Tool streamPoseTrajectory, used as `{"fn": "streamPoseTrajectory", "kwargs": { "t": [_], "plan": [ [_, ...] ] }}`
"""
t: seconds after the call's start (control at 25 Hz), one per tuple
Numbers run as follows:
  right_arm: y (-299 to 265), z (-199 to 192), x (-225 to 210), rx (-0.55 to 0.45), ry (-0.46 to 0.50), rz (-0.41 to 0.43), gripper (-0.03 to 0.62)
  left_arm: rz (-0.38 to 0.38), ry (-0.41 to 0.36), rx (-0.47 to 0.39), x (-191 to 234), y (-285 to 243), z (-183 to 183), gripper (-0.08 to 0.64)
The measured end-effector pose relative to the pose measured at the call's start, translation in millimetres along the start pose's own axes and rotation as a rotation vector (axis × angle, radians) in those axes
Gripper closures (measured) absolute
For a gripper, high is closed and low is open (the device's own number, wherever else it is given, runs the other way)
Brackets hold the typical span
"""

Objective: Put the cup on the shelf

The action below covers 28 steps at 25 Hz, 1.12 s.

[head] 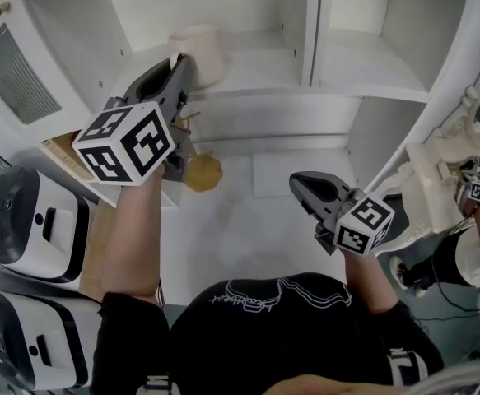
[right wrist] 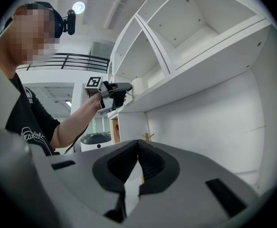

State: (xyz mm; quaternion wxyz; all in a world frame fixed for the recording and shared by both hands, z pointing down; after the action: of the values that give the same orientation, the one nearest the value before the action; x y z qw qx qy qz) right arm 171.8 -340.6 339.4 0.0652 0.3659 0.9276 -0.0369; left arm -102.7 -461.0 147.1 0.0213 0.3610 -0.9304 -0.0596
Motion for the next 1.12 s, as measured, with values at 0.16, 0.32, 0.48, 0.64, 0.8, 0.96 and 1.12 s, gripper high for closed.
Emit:
{"fn": "streamPoseTrajectory", "kwargs": {
  "t": [0.16, 0.32, 0.48, 0.64, 0.8, 0.96, 1.12],
  "plan": [
    [0, 5, 1, -0.003, 0.009, 0.002, 0.588, 0.037, -0.013, 0.083, 4, -10, -3, 0.518],
    [1, 5, 3, -0.005, 0.007, 0.004, 0.588, 0.026, 0.044, 0.077, 8, -13, -4, 0.518],
    [4, 4, 9, -0.002, 0.006, 0.007, 0.587, 0.005, 0.087, 0.053, 8, -13, -4, 0.517],
    [10, 7, 14, -0.004, 0.013, 0.004, 0.588, 0.003, 0.069, 0.058, 3, -13, -9, 0.434],
    [19, 7, 22, 0.001, 0.018, 0.002, 0.588, 0.031, 0.072, 0.064, 2, -7, -17, 0.391],
    [29, 7, 31, 0.011, 0.024, 0.003, 0.588, 0.065, 0.064, 0.029, -4, 11, -19, 0.367],
    [41, 5, 44, 0.028, 0.03, 0.018, 0.588, 0.099, 0.034, 0.008, -20, 41, -27, 0.356]
  ]
}}
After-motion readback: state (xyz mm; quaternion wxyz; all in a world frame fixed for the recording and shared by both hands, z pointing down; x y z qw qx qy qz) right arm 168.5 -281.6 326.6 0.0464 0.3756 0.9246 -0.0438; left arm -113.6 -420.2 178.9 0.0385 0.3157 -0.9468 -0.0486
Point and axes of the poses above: the fingertips, and each gripper's own axes: y backward along the fingers, x to its left, z out of its top, the point moved 10 cm from there along y, backward along the fingers, and after that the axes turned 2 degrees about -z, right-handed, at the moved point
